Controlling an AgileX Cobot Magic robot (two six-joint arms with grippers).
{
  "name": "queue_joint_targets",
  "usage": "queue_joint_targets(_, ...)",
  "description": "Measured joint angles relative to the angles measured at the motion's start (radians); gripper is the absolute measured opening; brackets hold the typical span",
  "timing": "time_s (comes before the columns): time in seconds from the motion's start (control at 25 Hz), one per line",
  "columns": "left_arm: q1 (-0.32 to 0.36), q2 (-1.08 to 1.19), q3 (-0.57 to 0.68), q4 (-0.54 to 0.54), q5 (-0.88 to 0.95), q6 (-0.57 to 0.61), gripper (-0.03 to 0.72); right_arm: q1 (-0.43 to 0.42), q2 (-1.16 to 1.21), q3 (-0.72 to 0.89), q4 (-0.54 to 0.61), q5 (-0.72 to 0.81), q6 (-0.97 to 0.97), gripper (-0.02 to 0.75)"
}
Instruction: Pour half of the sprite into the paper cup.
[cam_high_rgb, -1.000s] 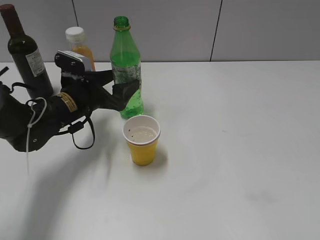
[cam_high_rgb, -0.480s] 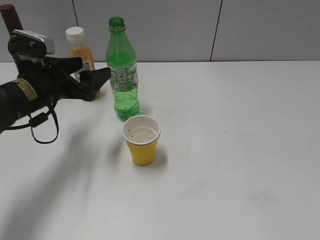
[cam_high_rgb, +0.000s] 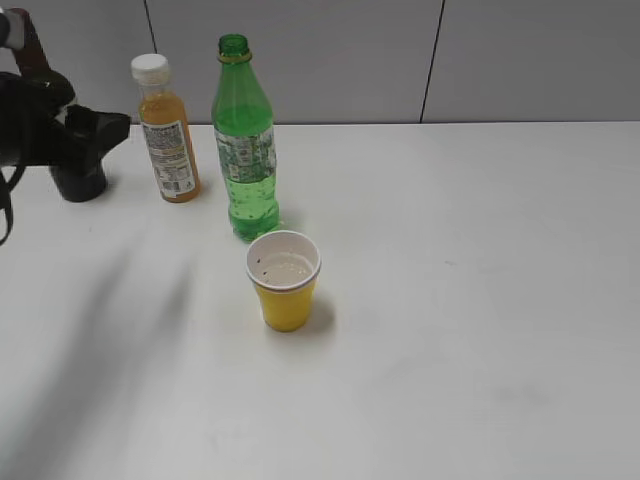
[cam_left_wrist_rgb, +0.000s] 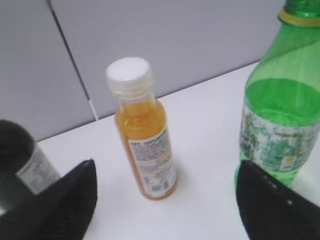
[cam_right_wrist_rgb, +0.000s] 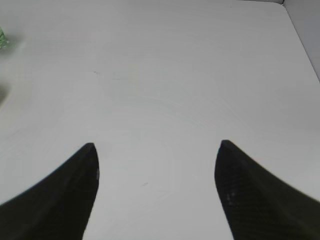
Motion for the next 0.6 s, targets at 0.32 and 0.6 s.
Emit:
queue_joint_targets(0.32,0.004,-0.080,-0.140,0.003,0.516,0.001,0.651,0.000,0.000,0.000,0.000,0.000,0.000,0.544)
queue_joint_targets(0.6,0.023,-0.080,-0.330,-0.050,0.868,0.026,0.641,0.000,0.000,0.000,0.000,0.000,0.000,0.544)
